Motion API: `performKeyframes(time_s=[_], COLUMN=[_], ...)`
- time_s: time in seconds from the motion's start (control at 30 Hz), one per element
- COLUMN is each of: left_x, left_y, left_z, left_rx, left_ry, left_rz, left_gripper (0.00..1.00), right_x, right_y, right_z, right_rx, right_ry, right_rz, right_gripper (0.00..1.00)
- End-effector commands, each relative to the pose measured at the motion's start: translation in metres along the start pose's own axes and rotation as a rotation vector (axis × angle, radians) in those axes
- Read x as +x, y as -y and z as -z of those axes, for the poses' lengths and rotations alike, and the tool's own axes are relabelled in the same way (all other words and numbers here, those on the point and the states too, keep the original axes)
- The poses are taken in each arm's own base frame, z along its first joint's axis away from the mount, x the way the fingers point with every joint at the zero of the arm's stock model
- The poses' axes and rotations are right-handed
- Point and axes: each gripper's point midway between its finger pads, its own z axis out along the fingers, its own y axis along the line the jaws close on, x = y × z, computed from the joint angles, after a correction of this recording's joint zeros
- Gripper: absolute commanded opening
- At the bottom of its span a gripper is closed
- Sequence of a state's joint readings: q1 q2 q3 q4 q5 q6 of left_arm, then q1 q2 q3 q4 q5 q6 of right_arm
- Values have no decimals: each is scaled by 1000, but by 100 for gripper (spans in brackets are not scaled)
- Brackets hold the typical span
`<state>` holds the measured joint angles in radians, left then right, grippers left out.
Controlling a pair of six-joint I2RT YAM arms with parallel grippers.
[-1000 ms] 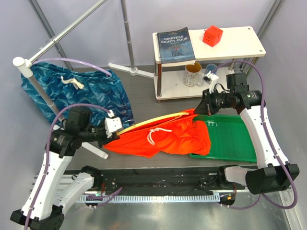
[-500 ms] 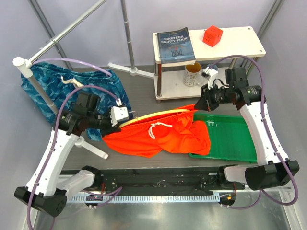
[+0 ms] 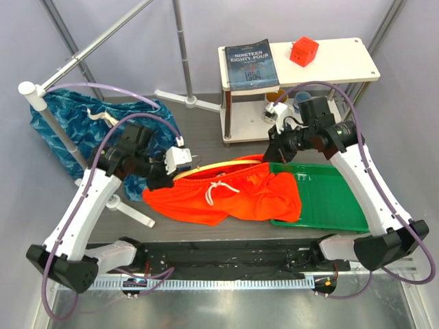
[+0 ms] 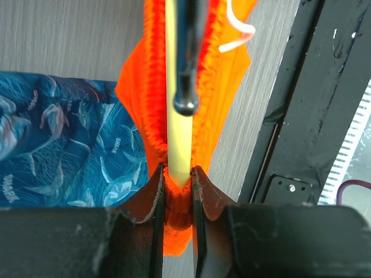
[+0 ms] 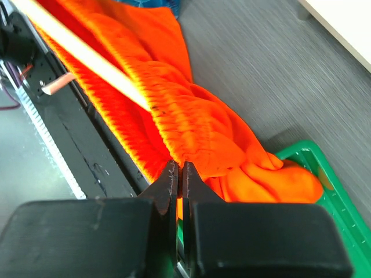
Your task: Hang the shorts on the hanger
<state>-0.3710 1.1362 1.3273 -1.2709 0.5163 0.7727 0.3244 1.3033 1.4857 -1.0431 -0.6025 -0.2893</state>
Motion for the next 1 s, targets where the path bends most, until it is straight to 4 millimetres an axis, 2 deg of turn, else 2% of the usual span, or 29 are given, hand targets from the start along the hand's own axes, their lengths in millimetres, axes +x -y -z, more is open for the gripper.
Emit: performKeyframes(time_s=[0.0, 0.07, 0.17, 0.2, 0.27, 0.3, 0.4, 0.47, 0.57, 0.77, 0.8, 0.9, 0.97], left_x=[-3, -16, -27, -28, -29, -30, -35, -39, -46, -58, -59, -64, -64], left_y=[6, 7, 10, 12, 17, 18, 20, 21, 24, 32, 33, 38, 42], left_z=[15, 17, 20, 21, 26, 27, 35, 39, 45, 51, 53, 56, 59], left_rx=[-20, -20, -15, -14, -23, -31, -59, -73, -62, -43, -44, -18, -7], left_ry=[-81, -33, 20, 31, 61, 73, 113, 132, 155, 220, 225, 240, 243], left_rz=[48, 44, 33, 26, -1, -12, -42, -44, -53, -81, -81, -99, -101], left_gripper=[0, 0, 0, 0, 0, 0, 0, 0, 0, 0, 0, 0, 0], right_x=[-25, -23, -20, -22, -26, -36, -56, -65, -68, -74, -71, -65, -57], right_y=[1, -5, -10, -11, -12, -15, -24, -40, -68, -106, -119, -129, -128], right_z=[0, -5, -8, -6, -3, 3, 15, 18, 13, -6, -9, -18, -24], right_rx=[67, 46, 26, 23, 23, 20, -3, -74, -177, -243, -272, -277, -271], right_ry=[32, 12, -4, 1, 6, 32, 88, 122, 135, 143, 141, 117, 90], right_rz=[88, 94, 107, 118, 135, 158, 238, 298, 389, 549, 592, 679, 719], right_gripper=[1, 1, 20, 34, 46, 57, 71, 79, 81, 80, 80, 79, 79])
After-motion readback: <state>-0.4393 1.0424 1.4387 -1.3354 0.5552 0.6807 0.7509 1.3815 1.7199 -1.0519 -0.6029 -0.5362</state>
